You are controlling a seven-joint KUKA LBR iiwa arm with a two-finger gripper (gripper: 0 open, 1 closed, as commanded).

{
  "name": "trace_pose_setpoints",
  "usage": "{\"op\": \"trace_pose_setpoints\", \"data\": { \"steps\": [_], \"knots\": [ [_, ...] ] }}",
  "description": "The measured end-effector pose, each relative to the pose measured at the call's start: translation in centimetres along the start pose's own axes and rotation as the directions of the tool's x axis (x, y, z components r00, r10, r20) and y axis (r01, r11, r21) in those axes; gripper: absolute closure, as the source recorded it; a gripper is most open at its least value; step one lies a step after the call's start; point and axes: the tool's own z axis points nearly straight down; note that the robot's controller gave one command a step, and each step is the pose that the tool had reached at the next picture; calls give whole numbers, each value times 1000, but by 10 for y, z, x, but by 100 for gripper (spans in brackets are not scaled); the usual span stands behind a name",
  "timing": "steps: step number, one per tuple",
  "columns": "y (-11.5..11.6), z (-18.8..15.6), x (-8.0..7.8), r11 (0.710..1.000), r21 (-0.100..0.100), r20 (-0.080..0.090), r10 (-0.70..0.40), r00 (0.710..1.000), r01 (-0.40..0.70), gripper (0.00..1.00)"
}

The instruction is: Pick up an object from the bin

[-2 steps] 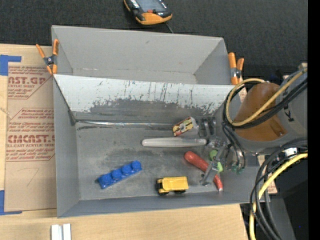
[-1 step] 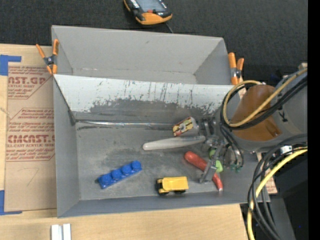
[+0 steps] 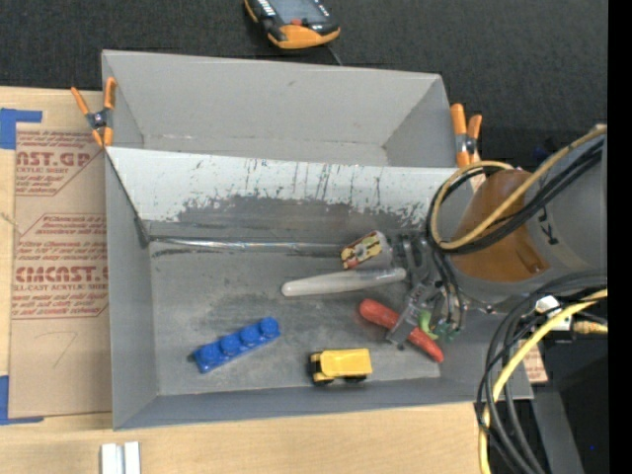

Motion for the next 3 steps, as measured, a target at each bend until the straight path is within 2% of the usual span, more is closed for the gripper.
{"op": "trace_pose_setpoints", "data": {
  "steps": [2, 3],
  "knots": [
    [0, -2, 0, 1000, 0, -1, -1, 1000, 1, 100],
    [0, -33, 2, 1000, 2, -6, -1, 1000, 1, 100]
  ]
}}
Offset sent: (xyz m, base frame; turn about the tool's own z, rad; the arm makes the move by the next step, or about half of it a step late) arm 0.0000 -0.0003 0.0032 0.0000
